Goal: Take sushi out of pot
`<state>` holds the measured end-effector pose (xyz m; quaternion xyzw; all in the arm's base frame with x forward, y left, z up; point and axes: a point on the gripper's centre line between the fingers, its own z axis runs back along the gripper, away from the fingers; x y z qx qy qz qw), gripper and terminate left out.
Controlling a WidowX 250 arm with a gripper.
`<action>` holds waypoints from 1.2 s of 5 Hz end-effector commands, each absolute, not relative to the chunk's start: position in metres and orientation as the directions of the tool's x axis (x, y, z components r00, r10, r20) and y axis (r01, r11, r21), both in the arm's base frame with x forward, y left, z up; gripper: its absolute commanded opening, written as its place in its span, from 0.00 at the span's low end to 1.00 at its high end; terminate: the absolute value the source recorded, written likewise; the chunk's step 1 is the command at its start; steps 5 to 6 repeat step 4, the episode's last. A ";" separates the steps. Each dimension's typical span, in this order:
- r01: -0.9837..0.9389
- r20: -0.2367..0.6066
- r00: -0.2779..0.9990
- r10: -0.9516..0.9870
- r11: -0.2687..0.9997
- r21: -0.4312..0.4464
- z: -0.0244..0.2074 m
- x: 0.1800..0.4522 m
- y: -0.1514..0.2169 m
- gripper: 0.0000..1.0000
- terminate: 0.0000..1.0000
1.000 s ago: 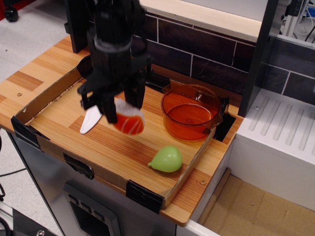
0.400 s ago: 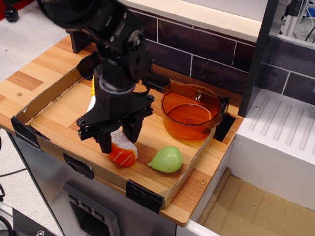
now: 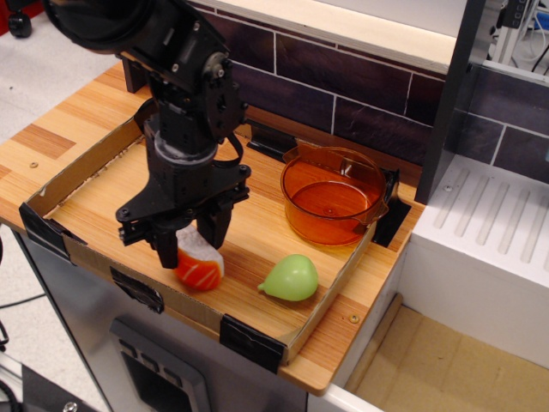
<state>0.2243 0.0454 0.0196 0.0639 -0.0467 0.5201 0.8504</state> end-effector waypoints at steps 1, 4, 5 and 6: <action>-0.877 0.192 0.480 0.856 0.475 0.076 0.046 0.237 0.061 1.00 0.00; -0.884 0.124 0.442 0.888 0.455 -0.105 0.147 0.248 0.060 1.00 1.00; -0.884 0.124 0.442 0.888 0.455 -0.105 0.147 0.248 0.060 1.00 1.00; -0.884 0.124 0.442 0.888 0.455 -0.105 0.147 0.248 0.060 1.00 1.00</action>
